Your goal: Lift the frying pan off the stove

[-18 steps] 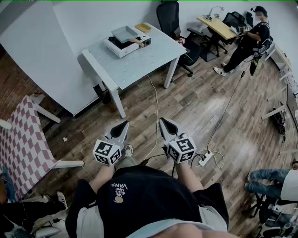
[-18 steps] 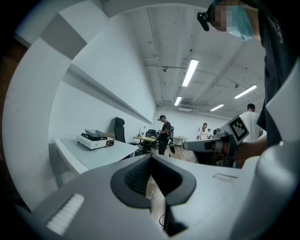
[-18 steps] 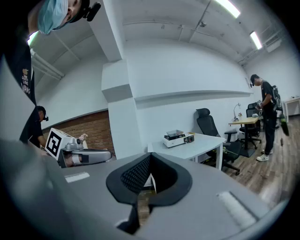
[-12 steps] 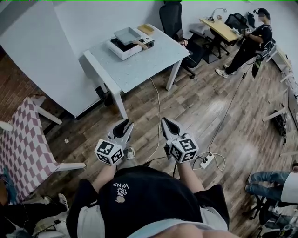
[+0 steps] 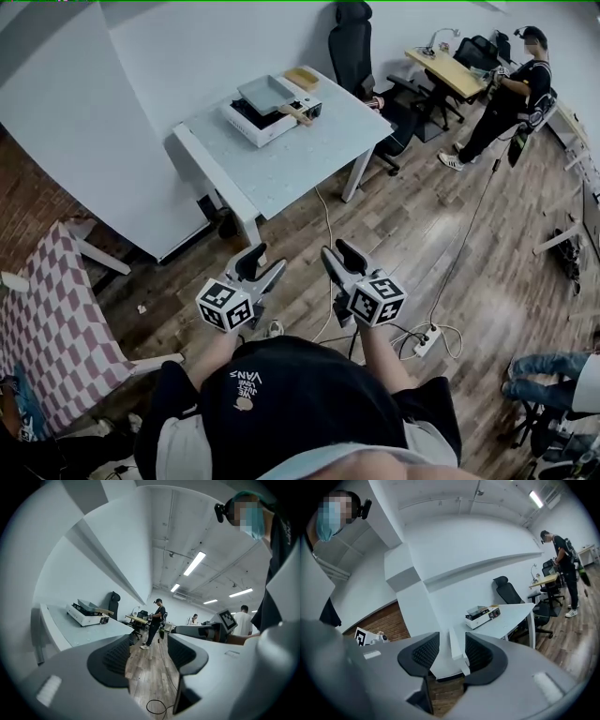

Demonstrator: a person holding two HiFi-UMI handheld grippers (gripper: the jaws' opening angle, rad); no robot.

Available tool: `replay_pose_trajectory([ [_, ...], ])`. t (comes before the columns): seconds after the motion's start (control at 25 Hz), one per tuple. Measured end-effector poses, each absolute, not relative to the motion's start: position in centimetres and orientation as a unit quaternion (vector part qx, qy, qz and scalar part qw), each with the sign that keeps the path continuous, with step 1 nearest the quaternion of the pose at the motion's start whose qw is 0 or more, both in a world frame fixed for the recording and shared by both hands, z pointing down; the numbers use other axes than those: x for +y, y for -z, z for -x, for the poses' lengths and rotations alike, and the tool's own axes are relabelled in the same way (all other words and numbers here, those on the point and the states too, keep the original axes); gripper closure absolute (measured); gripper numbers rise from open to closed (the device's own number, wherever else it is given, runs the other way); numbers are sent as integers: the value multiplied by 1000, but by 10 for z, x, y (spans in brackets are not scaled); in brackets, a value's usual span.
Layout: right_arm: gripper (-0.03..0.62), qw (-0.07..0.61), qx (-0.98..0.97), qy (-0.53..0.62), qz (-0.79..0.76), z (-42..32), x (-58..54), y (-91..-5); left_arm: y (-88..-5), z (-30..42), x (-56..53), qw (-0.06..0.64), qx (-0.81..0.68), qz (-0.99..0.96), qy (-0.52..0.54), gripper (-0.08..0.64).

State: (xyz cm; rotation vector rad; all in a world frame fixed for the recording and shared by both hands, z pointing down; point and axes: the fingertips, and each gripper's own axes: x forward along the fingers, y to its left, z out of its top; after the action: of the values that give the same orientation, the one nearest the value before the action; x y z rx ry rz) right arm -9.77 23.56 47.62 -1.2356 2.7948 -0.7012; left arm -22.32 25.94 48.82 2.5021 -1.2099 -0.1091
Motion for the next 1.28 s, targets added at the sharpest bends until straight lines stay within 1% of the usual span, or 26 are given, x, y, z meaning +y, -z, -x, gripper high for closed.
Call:
replay_pose_trajectory([
  [0.28,431,19,875,243,419,127,197,-486,-491,254,221,200,-378,-903,35,322],
  [0.44,431,12,869,253,424,128,182,-492,-488,261,198,209,-374,-903,48,314],
  [0.72,431,16,869,268,415,112,129,-499,-498,248,160,225,-385,-894,49,313],
  [0.92,431,2,879,286,382,103,82,-503,-506,236,121,250,-410,-875,56,313],
  [1.28,431,-19,894,318,314,67,13,-510,-502,197,60,264,-466,-840,92,313],
])
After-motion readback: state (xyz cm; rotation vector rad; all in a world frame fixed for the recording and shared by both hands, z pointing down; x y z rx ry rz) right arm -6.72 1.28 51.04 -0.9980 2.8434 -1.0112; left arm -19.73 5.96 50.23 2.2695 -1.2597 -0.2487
